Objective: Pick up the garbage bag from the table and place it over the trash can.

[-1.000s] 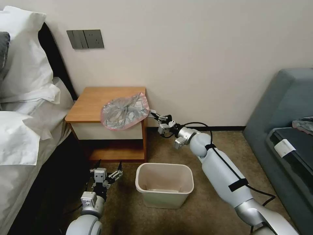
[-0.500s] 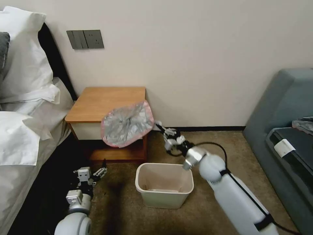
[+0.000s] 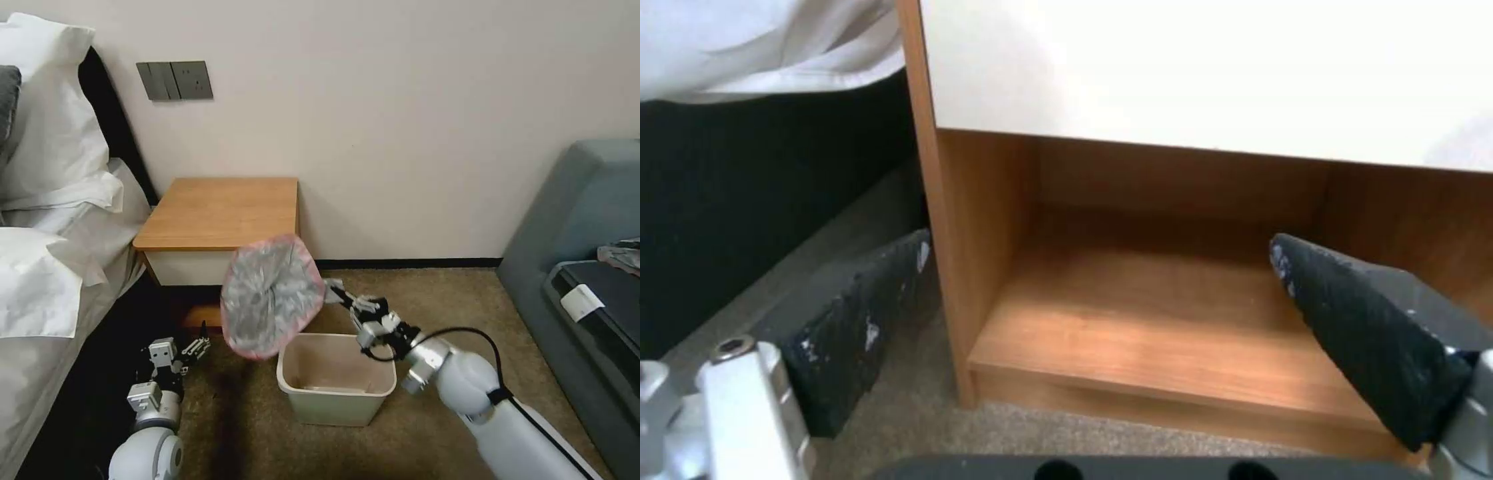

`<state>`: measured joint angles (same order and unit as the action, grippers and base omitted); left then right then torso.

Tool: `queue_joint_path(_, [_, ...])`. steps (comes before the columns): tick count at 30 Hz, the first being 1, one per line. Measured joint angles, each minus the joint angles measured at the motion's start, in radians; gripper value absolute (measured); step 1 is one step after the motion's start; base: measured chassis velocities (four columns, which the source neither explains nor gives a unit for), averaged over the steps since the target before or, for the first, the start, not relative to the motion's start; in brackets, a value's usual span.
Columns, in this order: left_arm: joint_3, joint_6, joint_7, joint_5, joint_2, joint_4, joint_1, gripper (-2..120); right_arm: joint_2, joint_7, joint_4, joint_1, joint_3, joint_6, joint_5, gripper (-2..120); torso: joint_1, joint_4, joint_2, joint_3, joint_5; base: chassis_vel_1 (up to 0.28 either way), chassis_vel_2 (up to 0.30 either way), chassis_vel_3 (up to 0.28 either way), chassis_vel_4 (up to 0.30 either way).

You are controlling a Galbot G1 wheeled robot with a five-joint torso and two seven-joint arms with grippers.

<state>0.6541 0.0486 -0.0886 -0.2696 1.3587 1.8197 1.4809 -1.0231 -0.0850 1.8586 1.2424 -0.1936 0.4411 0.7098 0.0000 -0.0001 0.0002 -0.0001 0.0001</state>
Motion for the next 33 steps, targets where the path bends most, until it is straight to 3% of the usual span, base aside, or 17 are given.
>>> queue_joint_path(12, [-0.017, 0.007, -0.003, 0.007, 0.002, 0.003, 0.000, 100, 0.019, 0.004, -0.023, 0.114, -0.046, 0.071, 0.073, 0, 0.000, 0.0001, 0.000, 0.000, 0.0001, 0.000, 0.000, 0.000, 0.000])
queue_joint_path(20, [-0.029, 0.018, -0.003, 0.013, 0.002, 0.003, 0.006, 100, 0.024, -0.022, -0.017, 0.133, -0.058, 0.056, 0.028, -1, 0.000, 0.0001, 0.000, 0.000, 0.0001, 0.000, 0.000, 0.000, 0.000])
queue_joint_path(26, [-0.052, 0.039, 0.006, 0.030, 0.000, 0.002, 0.009, 100, 0.078, -0.152, 0.029, 0.129, -0.052, -0.057, -0.196, 18, 0.000, 0.0001, 0.000, 0.000, 0.0003, 0.000, 0.000, 0.000, 0.000])
queue_joint_path(28, [-0.064, 0.045, 0.009, 0.039, -0.001, 0.002, 0.010, 100, 0.116, -0.244, 0.066, 0.128, -0.059, -0.131, -0.317, 28, 0.000, 0.0001, 0.000, 0.000, -0.0001, 0.000, 0.000, 0.000, 0.000])
queue_joint_path(33, [-0.076, 0.053, 0.016, 0.050, -0.004, 0.006, 0.013, 100, 0.148, -0.331, 0.093, 0.115, -0.106, -0.171, -0.390, 44, 0.000, 0.0001, 0.000, 0.000, 0.0000, 0.000, 0.000, 0.000, 0.000])
